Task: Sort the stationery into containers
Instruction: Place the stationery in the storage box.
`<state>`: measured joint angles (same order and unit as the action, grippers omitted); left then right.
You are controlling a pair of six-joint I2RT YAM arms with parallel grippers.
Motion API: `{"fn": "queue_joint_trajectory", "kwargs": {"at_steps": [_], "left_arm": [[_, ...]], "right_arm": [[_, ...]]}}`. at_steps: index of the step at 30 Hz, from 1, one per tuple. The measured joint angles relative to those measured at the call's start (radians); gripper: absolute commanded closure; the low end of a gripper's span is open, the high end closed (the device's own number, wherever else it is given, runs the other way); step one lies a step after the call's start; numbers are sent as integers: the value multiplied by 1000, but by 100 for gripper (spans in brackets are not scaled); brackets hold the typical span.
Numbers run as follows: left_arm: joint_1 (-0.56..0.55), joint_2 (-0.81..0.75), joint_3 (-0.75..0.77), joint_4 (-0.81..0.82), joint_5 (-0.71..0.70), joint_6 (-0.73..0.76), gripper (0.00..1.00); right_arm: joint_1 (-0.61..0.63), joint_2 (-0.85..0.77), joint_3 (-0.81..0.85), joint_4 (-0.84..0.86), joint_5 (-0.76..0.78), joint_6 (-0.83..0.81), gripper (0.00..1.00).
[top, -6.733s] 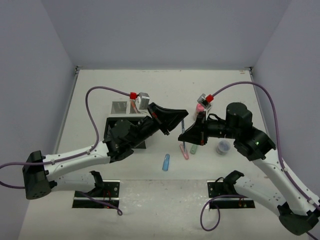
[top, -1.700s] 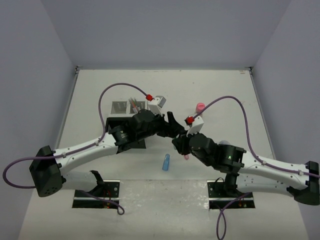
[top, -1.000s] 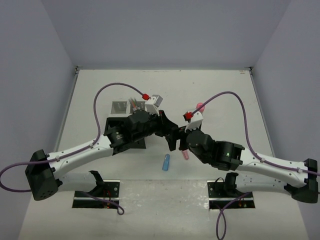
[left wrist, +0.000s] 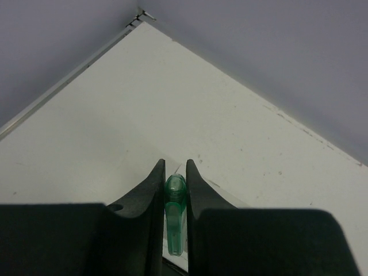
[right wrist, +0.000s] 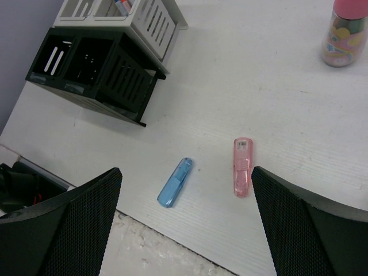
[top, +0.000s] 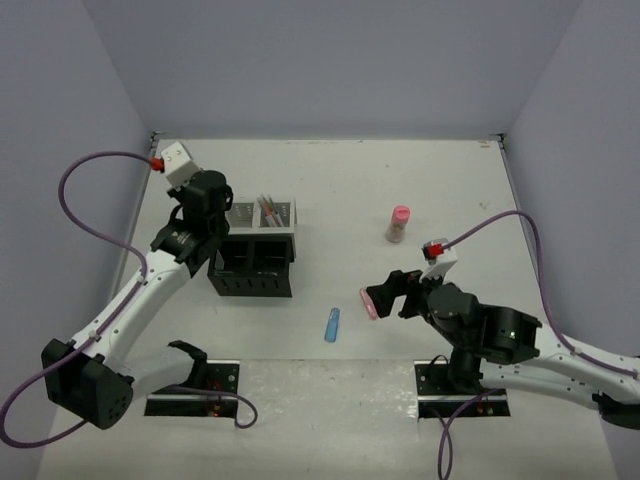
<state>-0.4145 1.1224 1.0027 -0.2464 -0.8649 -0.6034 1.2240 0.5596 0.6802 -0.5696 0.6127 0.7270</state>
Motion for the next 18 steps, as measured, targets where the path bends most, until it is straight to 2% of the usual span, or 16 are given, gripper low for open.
{"fn": "queue_joint_trajectory", "kwargs": {"at_steps": [6,12,13,14,15,18], "left_arm": [[2,50,-108,206,25,16,100],[2,165,-197,369,54,20,98],[2,181,-199,380,60,21,91],[2,198,-198,398,66,20,72],[2,212,-196,406,71,21,58],[2,247,-180,399,92,17,20]], "right_arm": [[0,-17,-25,-7,-2,8,3],[0,5,-32,-14,-36,14,3],[0,12,-32,-13,-44,14,3],[0,21,-32,-13,-54,14,3],[0,34,-32,-13,-64,14,2],[0,83,-32,-13,-92,14,1]]}}
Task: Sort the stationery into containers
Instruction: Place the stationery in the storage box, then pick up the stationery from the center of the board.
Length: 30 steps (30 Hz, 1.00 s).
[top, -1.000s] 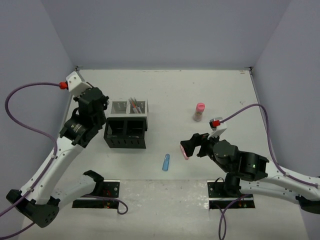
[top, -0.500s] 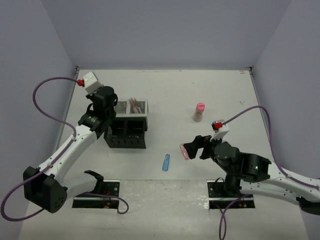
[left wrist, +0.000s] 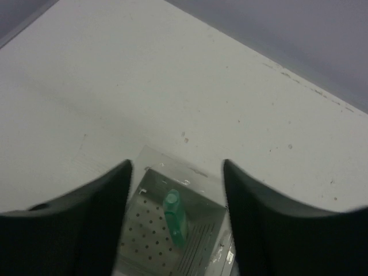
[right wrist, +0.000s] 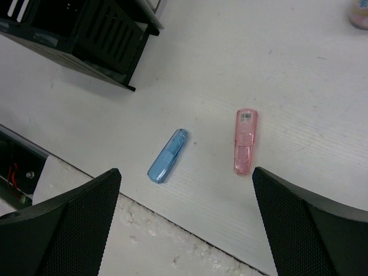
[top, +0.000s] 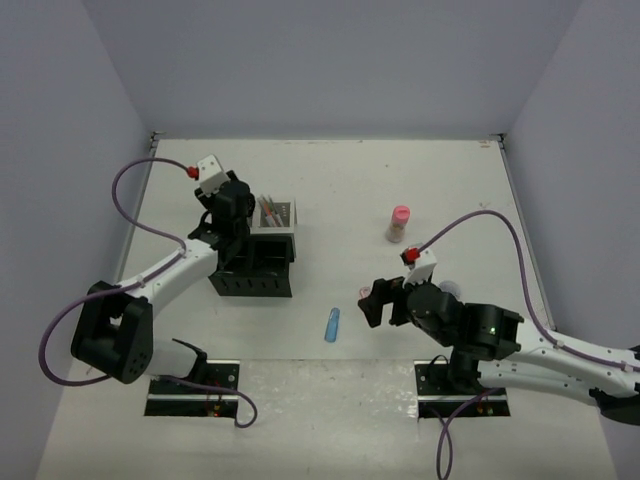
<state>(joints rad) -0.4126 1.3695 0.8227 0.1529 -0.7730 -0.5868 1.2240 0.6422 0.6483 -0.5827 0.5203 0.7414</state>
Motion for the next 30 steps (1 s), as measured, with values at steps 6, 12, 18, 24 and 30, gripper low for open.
{"fn": "queue_joint_trajectory", "kwargs": {"at_steps": [6,12,18,24,30], "left_arm": [[0,-11,32,-134,65,-41,0],[-59,-199,121,-333,169,-64,0],[-118,-467,149,-371,316,-52,0],[-128,-591,148,-421,494,-37,0],[-133,-618,116,-471,573,-19,0]], "right_arm": [[-62,183,20,-9,-56,23,7],[-246,464,68,-23,-206,15,27],[-302,713,184,-51,-284,-21,49],[-381,832,209,-28,-334,-67,55],[-414,881,206,20,-397,-96,72]]}}
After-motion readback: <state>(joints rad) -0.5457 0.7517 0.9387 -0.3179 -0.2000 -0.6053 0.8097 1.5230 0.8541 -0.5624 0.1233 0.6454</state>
